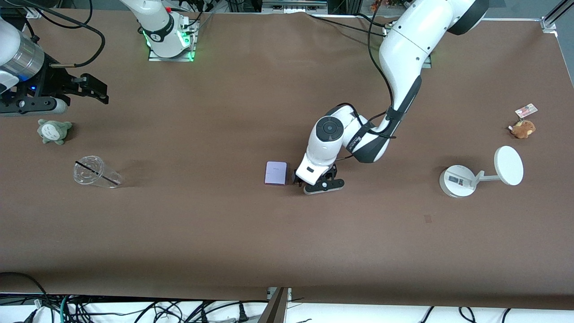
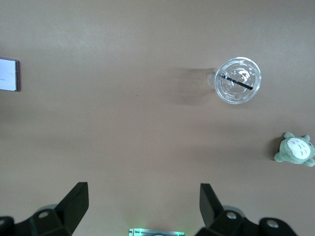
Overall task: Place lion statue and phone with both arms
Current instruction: 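Lower the left gripper and close it on the lion figurine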
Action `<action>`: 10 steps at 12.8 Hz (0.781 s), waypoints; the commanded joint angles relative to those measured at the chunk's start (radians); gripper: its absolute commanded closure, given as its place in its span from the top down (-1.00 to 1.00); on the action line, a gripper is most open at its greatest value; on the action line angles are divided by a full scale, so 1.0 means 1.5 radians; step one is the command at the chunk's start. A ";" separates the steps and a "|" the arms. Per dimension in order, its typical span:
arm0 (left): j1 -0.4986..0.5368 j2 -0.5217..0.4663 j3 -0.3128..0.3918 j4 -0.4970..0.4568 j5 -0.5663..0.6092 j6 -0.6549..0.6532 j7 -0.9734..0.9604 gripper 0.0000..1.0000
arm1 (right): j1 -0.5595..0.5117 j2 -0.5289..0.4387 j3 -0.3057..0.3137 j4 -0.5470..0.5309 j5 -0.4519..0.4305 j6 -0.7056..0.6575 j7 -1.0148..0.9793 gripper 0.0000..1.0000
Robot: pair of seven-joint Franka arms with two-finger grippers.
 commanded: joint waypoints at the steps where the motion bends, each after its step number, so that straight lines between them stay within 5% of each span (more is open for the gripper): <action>1: -0.008 0.007 0.004 0.021 0.008 -0.004 -0.018 -0.30 | 0.002 0.005 0.001 0.016 -0.005 -0.013 0.003 0.99; 3: -0.006 0.004 0.004 0.021 -0.013 -0.004 -0.018 -0.67 | 0.002 0.005 0.001 0.016 -0.005 -0.011 -0.001 0.99; 6: 0.005 -0.036 0.005 0.013 -0.011 -0.033 -0.003 -0.70 | 0.008 0.007 0.002 0.016 -0.007 -0.009 -0.007 0.99; 10: 0.055 -0.142 0.005 0.011 -0.008 -0.264 0.134 -0.69 | 0.014 0.024 0.002 0.016 -0.008 -0.007 -0.003 0.99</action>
